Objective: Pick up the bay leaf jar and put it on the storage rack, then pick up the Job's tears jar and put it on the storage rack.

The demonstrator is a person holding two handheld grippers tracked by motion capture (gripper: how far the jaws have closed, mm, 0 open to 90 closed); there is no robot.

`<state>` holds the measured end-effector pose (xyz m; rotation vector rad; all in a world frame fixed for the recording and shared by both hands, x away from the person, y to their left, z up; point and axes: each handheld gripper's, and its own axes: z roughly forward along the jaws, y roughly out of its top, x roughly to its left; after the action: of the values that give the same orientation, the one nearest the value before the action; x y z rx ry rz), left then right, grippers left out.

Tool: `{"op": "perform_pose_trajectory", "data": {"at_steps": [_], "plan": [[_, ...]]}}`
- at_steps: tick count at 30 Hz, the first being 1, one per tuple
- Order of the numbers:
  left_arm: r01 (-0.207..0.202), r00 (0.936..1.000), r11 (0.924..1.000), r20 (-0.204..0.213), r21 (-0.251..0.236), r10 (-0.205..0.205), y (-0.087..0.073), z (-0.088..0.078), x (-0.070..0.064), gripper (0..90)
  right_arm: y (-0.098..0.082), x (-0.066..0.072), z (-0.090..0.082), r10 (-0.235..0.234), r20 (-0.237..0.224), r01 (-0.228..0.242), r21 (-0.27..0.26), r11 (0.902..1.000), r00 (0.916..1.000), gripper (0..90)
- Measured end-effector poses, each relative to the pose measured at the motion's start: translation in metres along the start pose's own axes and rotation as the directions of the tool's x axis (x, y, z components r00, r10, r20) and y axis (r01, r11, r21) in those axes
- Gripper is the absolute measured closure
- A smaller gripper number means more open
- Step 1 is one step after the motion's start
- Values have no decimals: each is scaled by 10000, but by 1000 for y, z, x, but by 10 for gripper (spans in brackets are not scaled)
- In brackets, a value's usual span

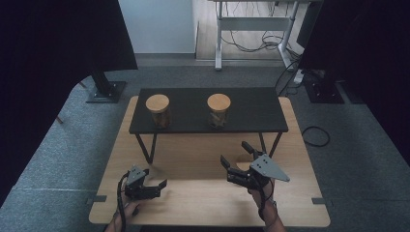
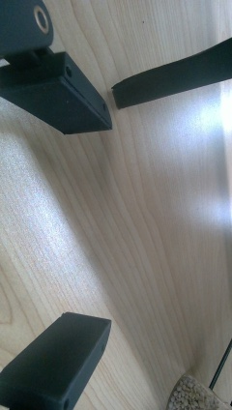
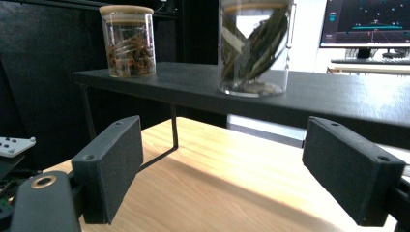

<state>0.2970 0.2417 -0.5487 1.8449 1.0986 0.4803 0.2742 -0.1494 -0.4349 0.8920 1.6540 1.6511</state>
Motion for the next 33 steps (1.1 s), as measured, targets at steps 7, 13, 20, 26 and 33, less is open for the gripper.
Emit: {"op": "perform_pose_trajectory", "data": {"at_steps": [7,13,20,26,33], "plan": [[26,10000,10000,-1,10,-26,0,0,0,71,-19,2,-12,277,111,-279,145,9995,9996,141],[-3,10000,10000,-9,-2,3,0,0,0,71,-31,5,-18,236,130,-242,503,9984,9996,142],[-30,10000,10000,-2,23,30,0,0,-1,71,-48,7,-24,247,187,-264,1002,9946,9995,141],[-35,10000,10000,5,64,35,0,0,-1,71,-60,4,-27,436,322,-476,1365,9895,9985,142],[-45,10000,10000,0,81,45,0,1,-1,71,-61,3,-29,510,362,-554,1328,9896,9980,137]]}}
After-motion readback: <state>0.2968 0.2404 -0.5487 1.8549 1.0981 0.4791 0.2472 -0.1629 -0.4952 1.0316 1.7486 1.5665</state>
